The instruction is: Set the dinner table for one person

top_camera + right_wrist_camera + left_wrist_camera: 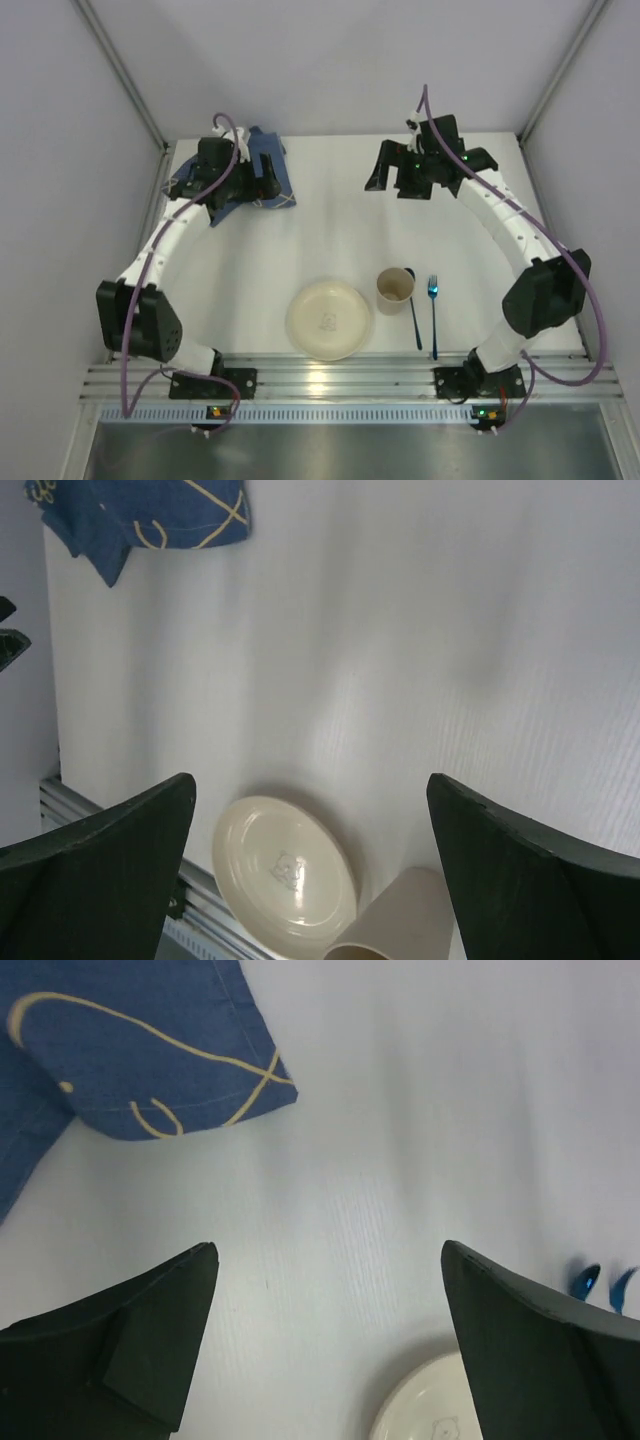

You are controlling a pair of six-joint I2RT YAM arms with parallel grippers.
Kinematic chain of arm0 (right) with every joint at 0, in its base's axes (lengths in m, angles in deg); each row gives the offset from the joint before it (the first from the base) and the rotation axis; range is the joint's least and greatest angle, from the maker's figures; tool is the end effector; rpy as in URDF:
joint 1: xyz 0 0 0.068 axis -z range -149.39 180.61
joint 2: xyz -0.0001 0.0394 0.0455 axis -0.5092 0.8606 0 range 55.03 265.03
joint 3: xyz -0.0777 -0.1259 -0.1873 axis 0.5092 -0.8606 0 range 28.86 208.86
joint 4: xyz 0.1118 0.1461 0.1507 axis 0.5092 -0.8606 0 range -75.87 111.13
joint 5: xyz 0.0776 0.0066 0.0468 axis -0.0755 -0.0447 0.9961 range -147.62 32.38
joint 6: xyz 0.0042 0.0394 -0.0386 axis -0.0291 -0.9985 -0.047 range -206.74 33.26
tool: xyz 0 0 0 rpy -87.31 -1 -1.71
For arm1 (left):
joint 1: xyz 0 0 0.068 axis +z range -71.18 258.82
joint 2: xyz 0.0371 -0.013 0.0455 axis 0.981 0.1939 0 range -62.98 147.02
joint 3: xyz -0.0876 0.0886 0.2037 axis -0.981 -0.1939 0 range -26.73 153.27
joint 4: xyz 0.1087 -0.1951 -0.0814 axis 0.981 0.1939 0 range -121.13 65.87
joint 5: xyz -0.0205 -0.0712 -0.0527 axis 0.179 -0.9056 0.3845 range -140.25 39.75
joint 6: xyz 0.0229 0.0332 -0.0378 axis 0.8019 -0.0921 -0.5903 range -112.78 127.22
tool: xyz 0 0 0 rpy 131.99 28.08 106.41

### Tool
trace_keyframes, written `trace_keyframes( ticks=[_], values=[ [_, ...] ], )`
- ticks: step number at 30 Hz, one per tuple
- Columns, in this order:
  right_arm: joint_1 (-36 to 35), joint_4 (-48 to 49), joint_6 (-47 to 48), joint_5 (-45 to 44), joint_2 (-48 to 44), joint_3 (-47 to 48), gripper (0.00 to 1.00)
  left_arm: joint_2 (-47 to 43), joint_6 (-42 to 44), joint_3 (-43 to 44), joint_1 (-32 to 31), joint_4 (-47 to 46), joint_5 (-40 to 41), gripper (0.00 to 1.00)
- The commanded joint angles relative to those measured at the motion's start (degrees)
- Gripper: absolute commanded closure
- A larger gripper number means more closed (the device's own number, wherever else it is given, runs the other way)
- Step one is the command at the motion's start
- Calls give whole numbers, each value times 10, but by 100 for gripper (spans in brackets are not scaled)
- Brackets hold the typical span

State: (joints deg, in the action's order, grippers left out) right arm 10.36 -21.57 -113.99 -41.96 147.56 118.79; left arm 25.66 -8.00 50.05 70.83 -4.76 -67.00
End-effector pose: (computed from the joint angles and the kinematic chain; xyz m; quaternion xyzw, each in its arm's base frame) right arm 0.3057 0.1237 0.3134 0.0042 0.9177 0.2670 0.2941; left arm 0.3234 -0.0564 0.2877 0.0073 0.8923 -0.2152 0.3967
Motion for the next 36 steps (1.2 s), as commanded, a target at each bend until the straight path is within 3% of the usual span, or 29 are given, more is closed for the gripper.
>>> trace_keyframes(
  ticks=[1, 3, 4, 6, 11, 17, 26, 36],
  values=[
    [-22, 8, -12, 36, 26, 58, 0, -158, -50, 6, -60, 14, 285, 2],
    [-40, 16, -21, 48, 51, 67, 0, -226, -136, -62, -55, -25, 353, 2],
    [-46, 23, -25, 53, 61, 80, 1, -249, -187, -151, -50, -42, 371, 2],
    [-59, 22, -40, 64, 99, 101, 0, -286, -160, -209, -9, -92, 242, 2],
    [-74, 7, -45, 84, 136, 156, 0, -204, -169, -202, -9, 32, 285, 1],
    [-77, -1, -35, 83, 109, 111, 0, -172, -203, -244, 3, -82, 260, 2],
    [-77, 0, -21, 53, -3, -50, 0, -5, -137, -146, 10, -137, 283, 2],
    [-78, -34, -11, -7, -96, -141, 0, 193, -129, 23, 19, -146, 345, 14]
  ],
)
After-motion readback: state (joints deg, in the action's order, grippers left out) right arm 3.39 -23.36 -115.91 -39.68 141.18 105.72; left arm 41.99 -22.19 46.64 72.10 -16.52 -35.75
